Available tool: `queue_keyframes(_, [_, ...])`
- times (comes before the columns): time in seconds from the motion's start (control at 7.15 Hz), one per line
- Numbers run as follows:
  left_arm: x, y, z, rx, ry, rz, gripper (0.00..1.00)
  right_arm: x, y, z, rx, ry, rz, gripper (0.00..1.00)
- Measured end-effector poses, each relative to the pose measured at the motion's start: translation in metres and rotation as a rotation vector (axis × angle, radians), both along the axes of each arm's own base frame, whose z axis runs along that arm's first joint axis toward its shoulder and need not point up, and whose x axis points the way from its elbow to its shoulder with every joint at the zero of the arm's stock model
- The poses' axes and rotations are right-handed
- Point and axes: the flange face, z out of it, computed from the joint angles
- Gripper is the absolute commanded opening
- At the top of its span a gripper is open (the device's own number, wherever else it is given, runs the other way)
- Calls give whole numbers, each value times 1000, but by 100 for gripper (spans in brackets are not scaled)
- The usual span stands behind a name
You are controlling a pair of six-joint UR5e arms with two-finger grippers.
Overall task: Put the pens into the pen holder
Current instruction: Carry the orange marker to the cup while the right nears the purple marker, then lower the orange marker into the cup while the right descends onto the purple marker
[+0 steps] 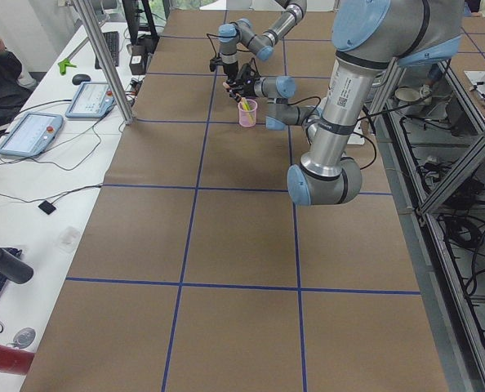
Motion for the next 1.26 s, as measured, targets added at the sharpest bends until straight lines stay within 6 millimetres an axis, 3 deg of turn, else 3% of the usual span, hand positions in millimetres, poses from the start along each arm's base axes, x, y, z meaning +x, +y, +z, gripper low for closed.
queue_keyframes(0.98, [20, 16, 10, -7, -24, 36, 0, -3, 2, 6, -5, 10, -4, 99])
queue_keyframes(1.12, [23, 19, 11, -8, -26, 41, 31, -3, 2, 6, -6, 10, -3, 99])
queue_keyframes(1.26, [25, 21, 12, -9, -27, 44, 97, -3, 2, 6, -6, 10, -4, 99])
